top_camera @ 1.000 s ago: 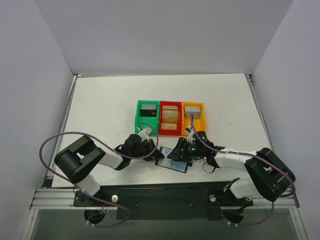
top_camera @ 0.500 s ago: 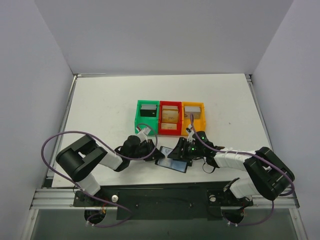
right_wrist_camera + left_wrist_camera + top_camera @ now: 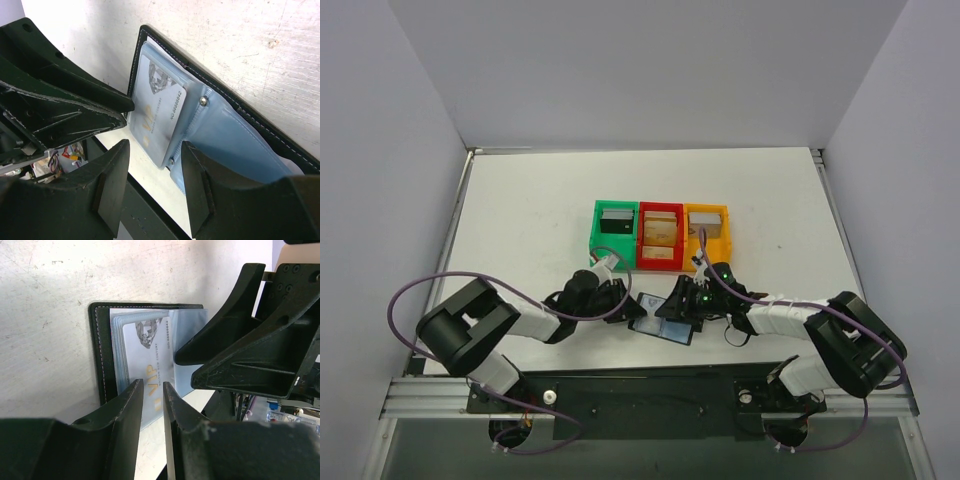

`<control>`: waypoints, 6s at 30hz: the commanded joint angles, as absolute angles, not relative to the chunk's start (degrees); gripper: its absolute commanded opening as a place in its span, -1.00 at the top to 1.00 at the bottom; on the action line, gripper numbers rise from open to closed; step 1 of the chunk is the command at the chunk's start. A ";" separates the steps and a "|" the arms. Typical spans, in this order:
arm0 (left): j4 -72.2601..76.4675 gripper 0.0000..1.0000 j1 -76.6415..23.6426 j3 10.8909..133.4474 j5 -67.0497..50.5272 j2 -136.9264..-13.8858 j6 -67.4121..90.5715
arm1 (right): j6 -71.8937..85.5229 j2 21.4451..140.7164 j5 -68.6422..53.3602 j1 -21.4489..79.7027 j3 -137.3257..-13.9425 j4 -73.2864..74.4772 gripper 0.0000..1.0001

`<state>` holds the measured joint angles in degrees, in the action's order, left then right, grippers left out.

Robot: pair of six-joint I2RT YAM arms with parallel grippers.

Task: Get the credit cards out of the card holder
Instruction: Remove the credit card from the card holder.

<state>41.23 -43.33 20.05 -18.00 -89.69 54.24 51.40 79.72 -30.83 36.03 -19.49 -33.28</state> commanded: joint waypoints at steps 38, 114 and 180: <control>34.01 0.49 -42.98 20.74 -11.51 -91.05 50.63 | 52.47 82.53 -32.78 36.47 -22.32 -37.88 0.15; 41.92 0.52 -46.58 18.37 -12.83 -93.25 55.99 | 66.44 90.44 -36.74 34.37 -16.26 -67.76 0.16; 34.89 0.85 -42.19 18.81 -11.95 -88.68 53.44 | 60.29 82.00 -38.94 32.08 -15.56 -53.00 0.23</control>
<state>35.79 -42.65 18.98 -12.84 -87.88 54.87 61.63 84.49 -37.60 32.58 -15.94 -52.07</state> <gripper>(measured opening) 0.087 0.403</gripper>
